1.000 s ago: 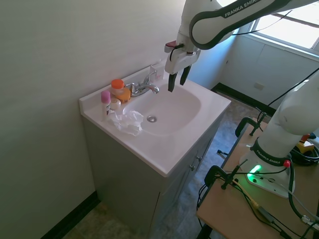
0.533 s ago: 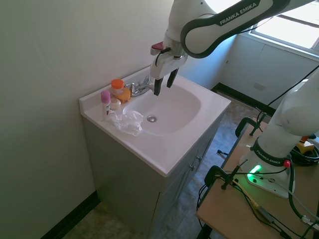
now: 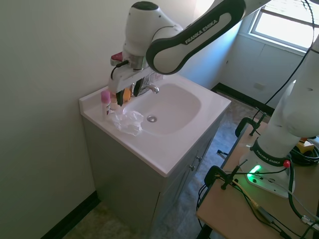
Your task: Throw the tissue in the trash bin
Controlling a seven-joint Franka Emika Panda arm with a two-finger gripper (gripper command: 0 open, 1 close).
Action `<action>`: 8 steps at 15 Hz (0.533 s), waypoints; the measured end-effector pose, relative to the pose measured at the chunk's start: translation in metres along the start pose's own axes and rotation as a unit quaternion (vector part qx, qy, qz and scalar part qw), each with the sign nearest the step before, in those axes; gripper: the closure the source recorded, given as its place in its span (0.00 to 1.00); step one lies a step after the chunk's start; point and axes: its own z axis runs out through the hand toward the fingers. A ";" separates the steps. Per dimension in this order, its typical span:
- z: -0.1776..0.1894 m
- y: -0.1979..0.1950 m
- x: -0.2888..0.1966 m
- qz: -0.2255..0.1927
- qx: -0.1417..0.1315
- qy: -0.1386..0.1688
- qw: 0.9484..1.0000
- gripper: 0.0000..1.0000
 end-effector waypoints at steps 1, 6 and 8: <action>0.011 -0.005 -0.002 0.003 -0.004 -0.005 1.000 0.00; 0.056 -0.002 0.011 0.021 -0.025 -0.013 0.999 0.00; 0.073 0.000 0.015 0.027 -0.034 -0.018 0.999 1.00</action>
